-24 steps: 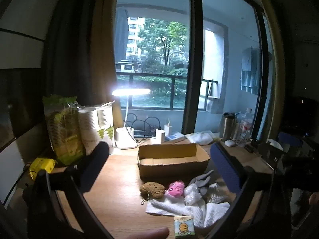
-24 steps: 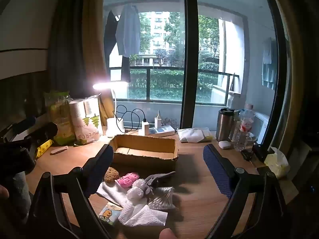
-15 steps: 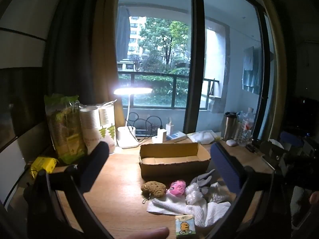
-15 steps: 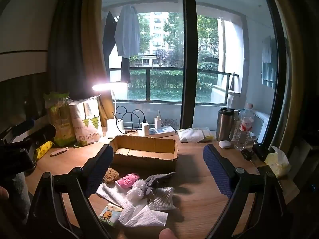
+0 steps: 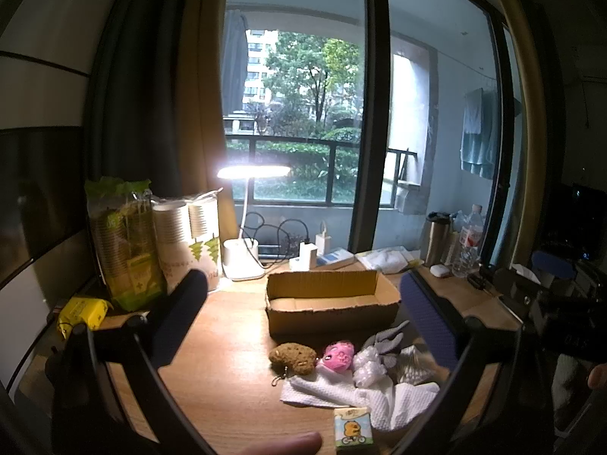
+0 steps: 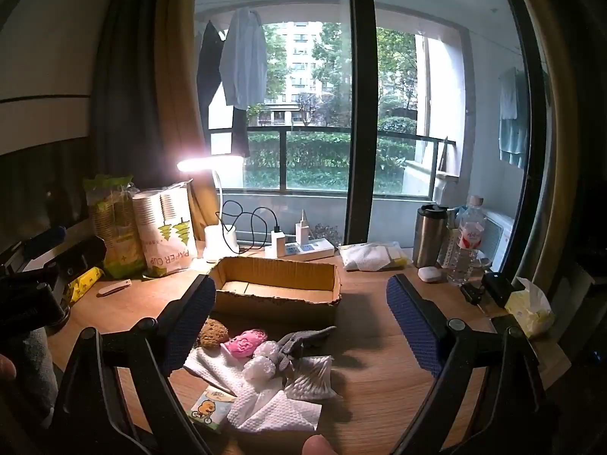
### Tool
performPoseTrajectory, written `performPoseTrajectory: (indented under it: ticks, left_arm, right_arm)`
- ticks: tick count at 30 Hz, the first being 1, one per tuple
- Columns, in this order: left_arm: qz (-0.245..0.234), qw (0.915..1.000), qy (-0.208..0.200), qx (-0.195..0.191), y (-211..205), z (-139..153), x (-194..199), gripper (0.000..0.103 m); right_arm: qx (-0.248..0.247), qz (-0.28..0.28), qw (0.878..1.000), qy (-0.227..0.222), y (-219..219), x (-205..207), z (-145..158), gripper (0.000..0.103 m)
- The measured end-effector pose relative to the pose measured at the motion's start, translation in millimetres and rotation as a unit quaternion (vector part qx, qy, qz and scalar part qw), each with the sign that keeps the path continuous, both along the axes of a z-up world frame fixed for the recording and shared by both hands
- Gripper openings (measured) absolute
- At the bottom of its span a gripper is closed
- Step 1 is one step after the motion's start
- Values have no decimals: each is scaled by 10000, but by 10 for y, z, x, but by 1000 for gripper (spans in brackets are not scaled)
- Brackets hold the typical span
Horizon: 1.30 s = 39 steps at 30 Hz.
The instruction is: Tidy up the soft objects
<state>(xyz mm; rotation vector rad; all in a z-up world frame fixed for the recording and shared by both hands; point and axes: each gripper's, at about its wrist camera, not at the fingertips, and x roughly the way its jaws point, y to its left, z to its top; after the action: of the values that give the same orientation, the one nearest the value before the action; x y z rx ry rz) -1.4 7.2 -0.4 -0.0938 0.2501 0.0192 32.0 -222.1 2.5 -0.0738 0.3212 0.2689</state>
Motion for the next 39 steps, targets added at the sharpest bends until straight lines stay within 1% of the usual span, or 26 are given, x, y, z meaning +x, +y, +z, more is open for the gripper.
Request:
performPoseTrajectory:
  ticks: [15,39]
  left_arm:
    - [53,10000,43,-16,-41,-86,-36,102]
    - [42,9999,84,-37,-34,-74,1,102]
  right_arm:
    - [9,-6,10000,69,12,15,-26,94]
    - [15,-8,10000,86,3,28,-37,94]
